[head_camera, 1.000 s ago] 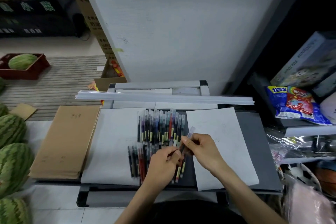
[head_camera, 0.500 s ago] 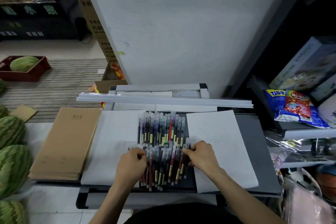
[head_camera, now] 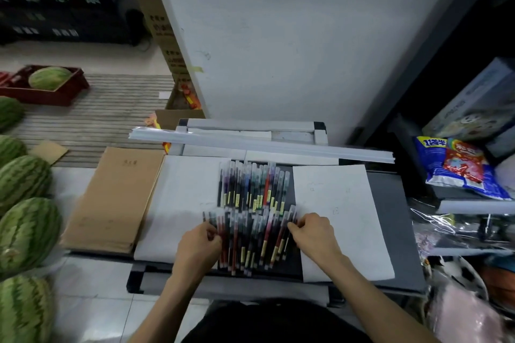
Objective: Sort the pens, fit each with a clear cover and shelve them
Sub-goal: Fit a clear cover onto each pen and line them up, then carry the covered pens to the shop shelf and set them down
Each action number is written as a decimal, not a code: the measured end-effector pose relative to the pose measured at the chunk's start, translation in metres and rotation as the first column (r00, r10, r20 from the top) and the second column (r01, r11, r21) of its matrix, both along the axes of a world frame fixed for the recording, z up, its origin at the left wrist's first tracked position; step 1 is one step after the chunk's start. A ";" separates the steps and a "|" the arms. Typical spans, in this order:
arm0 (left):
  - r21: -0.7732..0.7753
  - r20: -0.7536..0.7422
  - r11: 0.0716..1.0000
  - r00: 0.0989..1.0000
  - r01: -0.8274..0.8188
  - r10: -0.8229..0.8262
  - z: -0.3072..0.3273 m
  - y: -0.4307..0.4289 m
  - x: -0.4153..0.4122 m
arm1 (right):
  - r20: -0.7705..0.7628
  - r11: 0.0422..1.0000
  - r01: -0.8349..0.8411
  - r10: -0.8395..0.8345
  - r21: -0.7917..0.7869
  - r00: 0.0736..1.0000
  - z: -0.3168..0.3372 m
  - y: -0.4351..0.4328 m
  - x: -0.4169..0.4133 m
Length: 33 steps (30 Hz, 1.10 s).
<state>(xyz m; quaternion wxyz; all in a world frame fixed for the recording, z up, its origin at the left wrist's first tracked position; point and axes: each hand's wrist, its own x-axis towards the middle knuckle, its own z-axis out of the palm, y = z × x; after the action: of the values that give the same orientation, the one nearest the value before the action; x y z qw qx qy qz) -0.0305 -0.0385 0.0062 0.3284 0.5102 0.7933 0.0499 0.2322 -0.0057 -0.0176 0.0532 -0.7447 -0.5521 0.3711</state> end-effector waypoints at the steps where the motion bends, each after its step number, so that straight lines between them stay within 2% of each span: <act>1: -0.019 -0.006 1.000 1.000 -0.010 0.010 0.000 -0.001 -0.002 | 0.019 1.000 -0.013 0.013 0.000 1.000 0.003 -0.002 -0.002; 6: -0.075 -0.027 0.995 0.997 -0.068 0.066 -0.007 -0.003 -0.014 | 0.083 0.999 -0.024 0.026 -0.033 0.996 0.013 -0.012 -0.012; 11: -0.132 0.057 0.983 0.990 -0.124 0.132 -0.021 -0.003 -0.018 | 0.096 0.995 0.000 0.010 -0.101 0.995 0.019 -0.017 -0.029; 14: -0.109 0.062 0.989 0.993 -0.096 0.103 -0.022 -0.003 -0.015 | 0.121 0.991 0.000 0.016 -0.131 0.993 0.022 -0.018 -0.043; 20: -0.051 0.024 0.998 0.999 -0.024 0.025 -0.024 0.001 -0.007 | 0.267 0.987 -0.045 0.086 -0.156 0.960 0.014 -0.016 -0.067; 26: -0.009 0.046 1.000 0.999 -0.009 0.010 -0.030 0.001 -0.011 | 0.267 0.984 0.022 0.027 -0.176 0.963 0.013 -0.015 -0.070; 33: 0.016 0.045 1.000 0.999 0.017 -0.018 -0.033 0.003 -0.014 | 0.363 0.995 0.033 0.005 -0.099 0.932 0.000 -0.018 -0.069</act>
<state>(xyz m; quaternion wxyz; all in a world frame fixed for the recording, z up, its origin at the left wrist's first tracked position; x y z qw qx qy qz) -0.0441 -0.0351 -0.0270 0.3426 0.5184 0.7808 0.0650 0.1632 -0.0241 -0.0173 -0.0856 -0.8060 -0.5272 0.2550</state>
